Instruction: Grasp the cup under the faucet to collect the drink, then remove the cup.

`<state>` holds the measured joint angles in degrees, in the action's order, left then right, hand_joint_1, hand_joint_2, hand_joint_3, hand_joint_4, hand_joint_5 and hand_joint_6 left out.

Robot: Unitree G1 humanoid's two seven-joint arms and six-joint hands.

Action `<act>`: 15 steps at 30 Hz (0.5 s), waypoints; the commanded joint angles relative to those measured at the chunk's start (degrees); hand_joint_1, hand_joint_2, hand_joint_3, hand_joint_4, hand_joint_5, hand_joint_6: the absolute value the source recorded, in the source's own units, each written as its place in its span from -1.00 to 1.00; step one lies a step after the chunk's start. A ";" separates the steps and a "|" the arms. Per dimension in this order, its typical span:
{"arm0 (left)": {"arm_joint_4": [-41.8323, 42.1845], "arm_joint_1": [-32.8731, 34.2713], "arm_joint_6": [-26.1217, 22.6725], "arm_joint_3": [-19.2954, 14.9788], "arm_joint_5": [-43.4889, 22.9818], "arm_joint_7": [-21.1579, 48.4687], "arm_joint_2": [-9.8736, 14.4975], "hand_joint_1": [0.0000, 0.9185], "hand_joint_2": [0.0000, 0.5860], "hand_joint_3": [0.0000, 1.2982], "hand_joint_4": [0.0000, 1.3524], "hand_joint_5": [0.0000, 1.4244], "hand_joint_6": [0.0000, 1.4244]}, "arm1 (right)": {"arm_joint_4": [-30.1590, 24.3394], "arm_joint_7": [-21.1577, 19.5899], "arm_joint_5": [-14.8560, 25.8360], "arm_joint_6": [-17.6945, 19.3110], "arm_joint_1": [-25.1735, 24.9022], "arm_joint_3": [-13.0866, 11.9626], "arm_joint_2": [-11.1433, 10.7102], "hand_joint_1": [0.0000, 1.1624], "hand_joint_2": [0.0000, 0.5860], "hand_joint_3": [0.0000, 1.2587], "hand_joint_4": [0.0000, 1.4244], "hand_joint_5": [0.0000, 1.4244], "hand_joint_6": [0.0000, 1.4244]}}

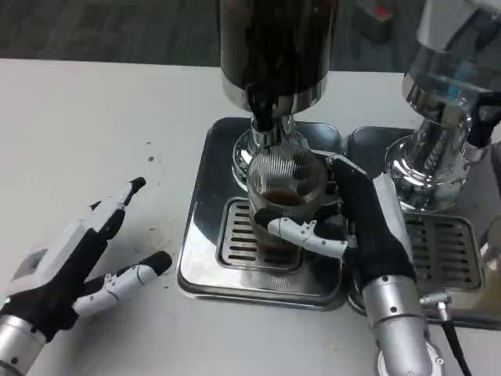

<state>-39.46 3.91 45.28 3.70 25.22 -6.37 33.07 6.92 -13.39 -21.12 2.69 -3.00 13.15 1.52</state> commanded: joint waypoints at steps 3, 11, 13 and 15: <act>1.40 -0.71 0.63 0.87 1.39 -0.43 1.16 -1.00 -0.55 -0.97 -1.00 -0.96 -1.00 | -6.17 1.46 -0.49 -1.73 2.87 -0.05 -0.97 0.67 -0.26 -0.12 -0.13 -0.16 0.02; 3.35 -1.39 0.03 1.92 1.87 -0.52 0.94 -1.00 -0.55 -0.98 -1.00 -0.97 -1.00 | -11.10 3.03 -0.81 -3.96 6.89 0.53 -1.99 0.66 -0.24 -0.12 -0.13 -0.15 0.03; 3.71 -1.59 -0.21 2.08 2.05 -0.62 1.02 -1.00 -0.55 -0.98 -1.00 -0.97 -1.00 | -12.29 3.21 -1.36 -4.03 8.01 0.91 -2.44 0.66 -0.24 -0.12 -0.13 -0.15 0.03; 3.91 -1.89 -0.30 2.03 2.32 -0.64 1.11 -1.00 -0.54 -0.99 -1.00 -0.97 -1.00 | -13.28 3.46 -1.68 -4.13 8.90 1.07 -2.62 0.66 -0.23 -0.12 -0.12 -0.15 0.03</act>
<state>-36.38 2.79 45.21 5.45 26.78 -6.41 33.32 -3.17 -10.25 -22.34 -1.79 5.16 13.79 -0.83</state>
